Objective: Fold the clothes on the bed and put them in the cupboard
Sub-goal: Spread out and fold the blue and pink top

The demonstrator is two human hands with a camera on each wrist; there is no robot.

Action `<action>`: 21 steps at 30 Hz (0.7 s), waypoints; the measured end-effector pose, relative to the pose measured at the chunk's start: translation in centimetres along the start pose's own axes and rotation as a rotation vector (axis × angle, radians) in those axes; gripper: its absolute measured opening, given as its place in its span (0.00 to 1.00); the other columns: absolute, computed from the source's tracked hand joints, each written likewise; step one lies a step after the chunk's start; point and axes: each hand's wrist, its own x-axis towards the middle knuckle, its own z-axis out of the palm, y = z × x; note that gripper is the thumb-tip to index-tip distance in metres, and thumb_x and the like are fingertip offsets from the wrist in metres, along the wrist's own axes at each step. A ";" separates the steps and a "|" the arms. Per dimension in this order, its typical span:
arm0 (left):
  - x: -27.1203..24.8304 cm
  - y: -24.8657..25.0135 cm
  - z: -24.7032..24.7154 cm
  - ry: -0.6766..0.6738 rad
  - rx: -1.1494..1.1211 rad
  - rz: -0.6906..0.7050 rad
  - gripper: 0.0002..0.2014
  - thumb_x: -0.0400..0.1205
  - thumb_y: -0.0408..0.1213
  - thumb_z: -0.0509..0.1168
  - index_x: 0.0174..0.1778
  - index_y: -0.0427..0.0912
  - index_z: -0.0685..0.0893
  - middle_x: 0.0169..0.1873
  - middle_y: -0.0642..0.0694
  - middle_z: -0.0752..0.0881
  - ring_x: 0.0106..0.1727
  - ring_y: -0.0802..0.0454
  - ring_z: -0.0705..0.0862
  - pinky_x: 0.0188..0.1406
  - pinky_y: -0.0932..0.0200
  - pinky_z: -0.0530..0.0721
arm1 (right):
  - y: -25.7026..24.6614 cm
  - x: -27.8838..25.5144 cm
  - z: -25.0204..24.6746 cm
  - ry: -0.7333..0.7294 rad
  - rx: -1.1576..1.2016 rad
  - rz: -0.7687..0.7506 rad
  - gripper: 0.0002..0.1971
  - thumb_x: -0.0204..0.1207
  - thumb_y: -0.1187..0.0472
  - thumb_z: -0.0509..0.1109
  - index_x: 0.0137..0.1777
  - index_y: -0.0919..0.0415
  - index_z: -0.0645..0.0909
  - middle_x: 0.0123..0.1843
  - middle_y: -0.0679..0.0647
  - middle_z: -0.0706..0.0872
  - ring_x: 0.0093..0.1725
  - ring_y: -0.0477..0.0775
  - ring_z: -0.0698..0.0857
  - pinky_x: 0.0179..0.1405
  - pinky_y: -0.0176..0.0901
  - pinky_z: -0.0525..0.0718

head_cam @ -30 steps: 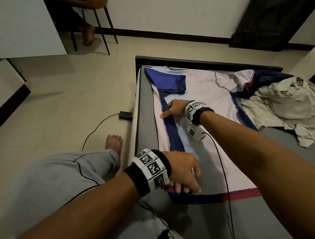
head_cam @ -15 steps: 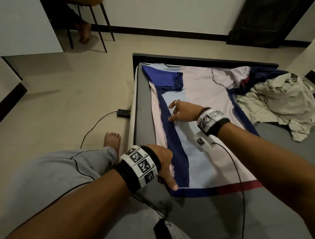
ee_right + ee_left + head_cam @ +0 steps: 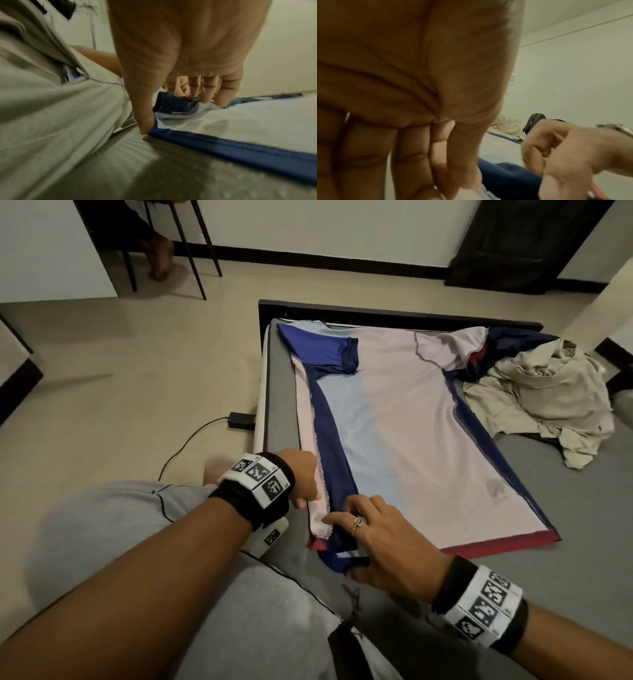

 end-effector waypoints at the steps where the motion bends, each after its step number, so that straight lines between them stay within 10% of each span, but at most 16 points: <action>1: 0.0 -0.3 0.2 -0.039 0.006 -0.010 0.09 0.82 0.40 0.70 0.47 0.37 0.88 0.42 0.44 0.93 0.35 0.51 0.89 0.43 0.58 0.89 | 0.3 0.7 0.0 0.026 -0.012 -0.028 0.33 0.76 0.39 0.70 0.81 0.40 0.66 0.73 0.48 0.69 0.65 0.52 0.71 0.62 0.47 0.79; 7: -0.7 -1.5 1.3 -0.137 -0.059 0.043 0.06 0.80 0.34 0.72 0.52 0.43 0.90 0.42 0.47 0.91 0.39 0.52 0.90 0.46 0.58 0.91 | 1.9 2.9 -3.0 0.249 -0.025 -0.214 0.09 0.84 0.53 0.66 0.58 0.49 0.87 0.56 0.48 0.83 0.48 0.55 0.81 0.43 0.52 0.83; 11: -0.3 -0.7 1.6 -0.143 0.077 0.111 0.06 0.77 0.39 0.74 0.48 0.46 0.90 0.43 0.46 0.92 0.44 0.49 0.90 0.55 0.52 0.89 | 1.7 4.1 -5.8 0.397 0.021 -0.235 0.08 0.85 0.56 0.68 0.59 0.50 0.86 0.56 0.49 0.83 0.49 0.55 0.82 0.43 0.49 0.82; 16: -0.2 0.4 2.1 -0.181 0.101 0.118 0.14 0.79 0.40 0.74 0.58 0.39 0.89 0.50 0.43 0.90 0.41 0.54 0.84 0.38 0.65 0.80 | 1.3 5.2 -6.9 0.364 0.034 -0.304 0.10 0.82 0.61 0.68 0.58 0.50 0.86 0.59 0.50 0.82 0.52 0.55 0.82 0.44 0.50 0.82; 21: 0.2 -0.1 1.8 -0.205 0.038 0.100 0.13 0.76 0.40 0.76 0.55 0.43 0.90 0.49 0.45 0.91 0.51 0.47 0.89 0.58 0.51 0.87 | 1.9 4.8 -6.6 0.367 0.100 -0.326 0.12 0.77 0.66 0.73 0.58 0.52 0.86 0.58 0.50 0.81 0.53 0.53 0.82 0.44 0.49 0.83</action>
